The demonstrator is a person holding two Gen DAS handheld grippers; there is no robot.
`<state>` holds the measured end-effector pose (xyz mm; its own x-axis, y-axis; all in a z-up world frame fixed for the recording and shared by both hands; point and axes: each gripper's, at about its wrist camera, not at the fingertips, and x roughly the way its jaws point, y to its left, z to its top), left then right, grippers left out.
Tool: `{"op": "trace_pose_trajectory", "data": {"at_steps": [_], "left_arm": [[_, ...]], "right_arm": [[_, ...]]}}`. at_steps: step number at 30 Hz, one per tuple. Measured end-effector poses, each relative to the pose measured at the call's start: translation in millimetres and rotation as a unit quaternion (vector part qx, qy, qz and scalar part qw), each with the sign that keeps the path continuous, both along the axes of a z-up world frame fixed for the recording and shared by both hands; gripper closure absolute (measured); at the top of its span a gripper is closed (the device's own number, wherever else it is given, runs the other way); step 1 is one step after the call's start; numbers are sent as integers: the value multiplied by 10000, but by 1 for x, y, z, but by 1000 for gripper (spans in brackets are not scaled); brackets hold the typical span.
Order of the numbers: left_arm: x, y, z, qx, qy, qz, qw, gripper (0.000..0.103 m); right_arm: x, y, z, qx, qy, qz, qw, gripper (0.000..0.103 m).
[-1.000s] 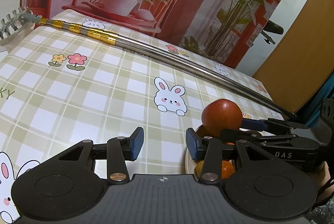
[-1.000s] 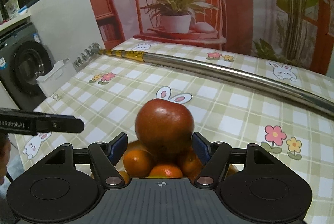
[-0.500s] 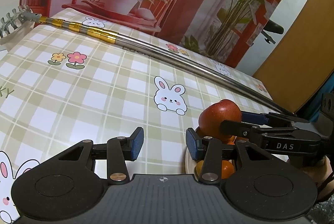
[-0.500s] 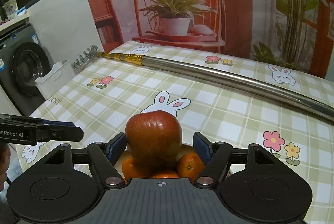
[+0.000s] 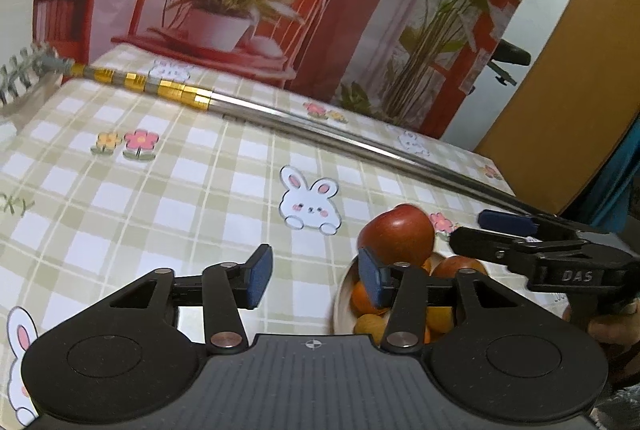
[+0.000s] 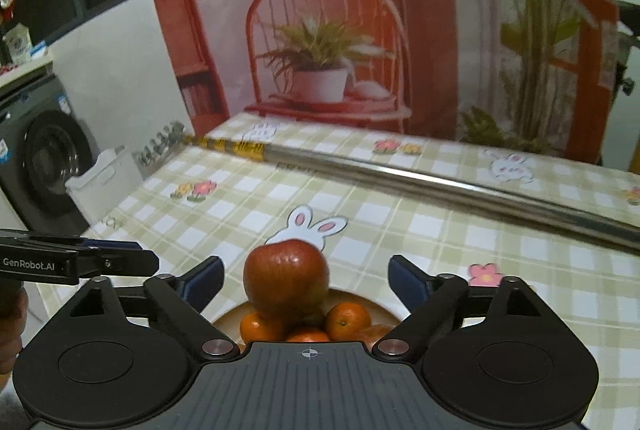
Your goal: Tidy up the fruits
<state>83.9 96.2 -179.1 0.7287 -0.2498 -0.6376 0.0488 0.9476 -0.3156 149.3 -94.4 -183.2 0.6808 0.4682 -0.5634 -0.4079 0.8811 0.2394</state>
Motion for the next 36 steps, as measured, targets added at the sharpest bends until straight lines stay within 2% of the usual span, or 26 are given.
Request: {"op": "trace_pose_trajectory", "data": {"at_steps": [1,4,6,9,11,13,17,22,27,36], "left_arm": [[-2,-2,5,43,-66,-26,10000,50],[-9,-9,19,214,-273,-105,9993,49],[-13,-14,30,330,-414,-166,9985,44],[-22,-22,47,478,-659,-269,9963,34],[-27,-27,59,533,-793,-340,9948,14],[-35,-32,71,628,-963,-356,9927,3],[-48,-42,94,830,-1207,-421,9883,1],[-66,-55,121,891,-1465,-473,9840,0],[-75,-70,135,1158,-1615,-473,9789,0],[-85,-81,156,1251,-1860,-468,9734,0]], "right_arm": [[-5,-7,5,57,-44,-57,10000,8],[-18,-25,19,175,-166,-259,9994,6],[-26,-38,29,210,-243,-441,9985,1],[-40,-55,43,309,-370,-654,9967,0],[-49,-66,54,386,-438,-805,9950,0],[-60,-74,64,428,-561,-934,9931,0],[-79,-85,85,496,-834,-1018,9901,0],[-97,-90,107,370,-1116,-1134,9866,0],[-110,-92,119,443,-1231,-1205,9840,0],[-125,-97,134,509,-1444,-1320,9794,0]]}}
